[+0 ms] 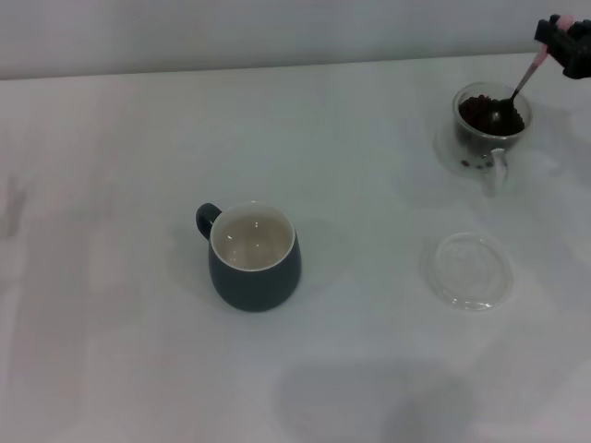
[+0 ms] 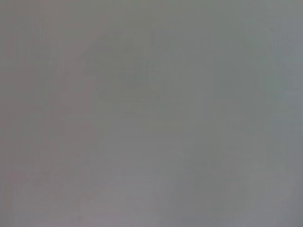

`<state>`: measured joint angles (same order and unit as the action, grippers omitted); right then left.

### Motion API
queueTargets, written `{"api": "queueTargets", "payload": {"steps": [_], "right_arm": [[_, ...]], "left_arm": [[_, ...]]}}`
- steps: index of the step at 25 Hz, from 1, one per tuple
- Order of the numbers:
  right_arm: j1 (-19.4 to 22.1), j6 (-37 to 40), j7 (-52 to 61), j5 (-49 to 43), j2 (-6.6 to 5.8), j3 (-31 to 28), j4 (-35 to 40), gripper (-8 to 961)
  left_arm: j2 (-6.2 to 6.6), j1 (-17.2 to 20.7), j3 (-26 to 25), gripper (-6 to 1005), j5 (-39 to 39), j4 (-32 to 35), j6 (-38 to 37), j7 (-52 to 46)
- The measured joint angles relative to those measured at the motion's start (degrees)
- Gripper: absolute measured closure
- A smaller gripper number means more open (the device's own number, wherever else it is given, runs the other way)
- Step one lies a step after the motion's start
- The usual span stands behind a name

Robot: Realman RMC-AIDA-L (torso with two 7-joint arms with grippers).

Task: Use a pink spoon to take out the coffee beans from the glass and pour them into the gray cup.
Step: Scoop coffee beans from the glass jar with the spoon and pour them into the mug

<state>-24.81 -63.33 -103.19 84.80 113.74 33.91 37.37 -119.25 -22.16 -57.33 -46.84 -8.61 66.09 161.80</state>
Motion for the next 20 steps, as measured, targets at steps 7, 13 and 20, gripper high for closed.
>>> {"api": "queueTargets", "payload": {"steps": [7, 13, 20], "right_arm": [[0.94, 0.05, 0.90, 0.29, 1.37, 0.14, -1.00, 793], [0.91, 1.67, 5.79, 1.23, 1.37, -0.55, -2.89, 792], [1.39, 4.61, 12.23, 5.18, 1.25, -0.56, -4.91, 791]], "left_arm": [[-0.01, -0.17, 0.00, 180, 0.00, 0.03, -0.17, 0.00], [-0.02, -0.27, 0.07, 178, 0.00, 0.00, -0.50, 0.00], [-0.08, -0.21, 0.06, 178, 0.00, -0.11, -0.53, 0.00]]}}
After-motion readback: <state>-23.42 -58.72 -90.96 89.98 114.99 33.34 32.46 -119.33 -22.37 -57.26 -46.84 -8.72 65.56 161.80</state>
